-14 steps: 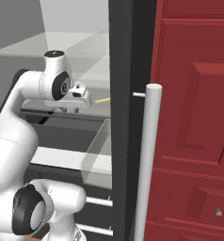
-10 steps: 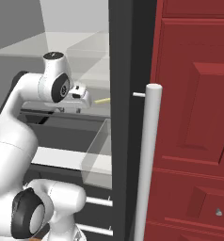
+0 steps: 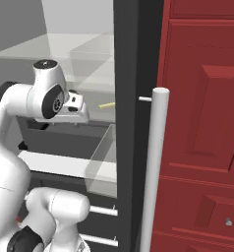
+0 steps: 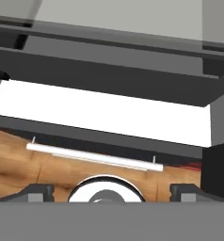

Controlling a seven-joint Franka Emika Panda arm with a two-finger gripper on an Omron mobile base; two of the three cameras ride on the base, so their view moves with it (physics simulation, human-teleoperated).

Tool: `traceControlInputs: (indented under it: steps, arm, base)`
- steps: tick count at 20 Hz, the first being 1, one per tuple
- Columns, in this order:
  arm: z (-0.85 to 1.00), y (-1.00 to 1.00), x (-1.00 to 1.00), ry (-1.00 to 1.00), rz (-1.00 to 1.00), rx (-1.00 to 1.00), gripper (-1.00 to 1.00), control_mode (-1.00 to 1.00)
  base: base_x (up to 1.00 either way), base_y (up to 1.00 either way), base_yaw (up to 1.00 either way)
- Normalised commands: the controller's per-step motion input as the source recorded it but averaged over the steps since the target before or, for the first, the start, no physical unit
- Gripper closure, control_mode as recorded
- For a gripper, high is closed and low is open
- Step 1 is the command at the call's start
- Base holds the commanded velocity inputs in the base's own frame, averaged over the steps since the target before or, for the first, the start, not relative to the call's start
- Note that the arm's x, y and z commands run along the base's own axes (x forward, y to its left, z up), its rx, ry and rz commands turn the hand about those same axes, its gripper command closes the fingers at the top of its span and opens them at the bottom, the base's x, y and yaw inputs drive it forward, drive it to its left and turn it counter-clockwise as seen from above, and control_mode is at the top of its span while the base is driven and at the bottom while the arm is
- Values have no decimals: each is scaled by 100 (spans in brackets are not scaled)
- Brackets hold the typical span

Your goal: Place the ketchup and mustard from the counter to the top shelf of the fridge. If the existing items in the fridge are on the top shelf, move them to other shelves.

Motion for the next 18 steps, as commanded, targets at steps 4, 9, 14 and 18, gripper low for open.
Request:
traceControlInputs:
  steps: [4,9,14,18]
  arm:
    - [1,-3,-91,-11,6,1,-100,-100]
    - [7,0,-52,-17,1,1,-100,-100]
    - [4,0,-29,-17,0,1,-100,-100]
    - [0,0,-6,-3,0,0,-100,100]
  base:
    - [0,0,0]
    - [0,0,0]
    - [0,0,0]
    - [-54,0,10]
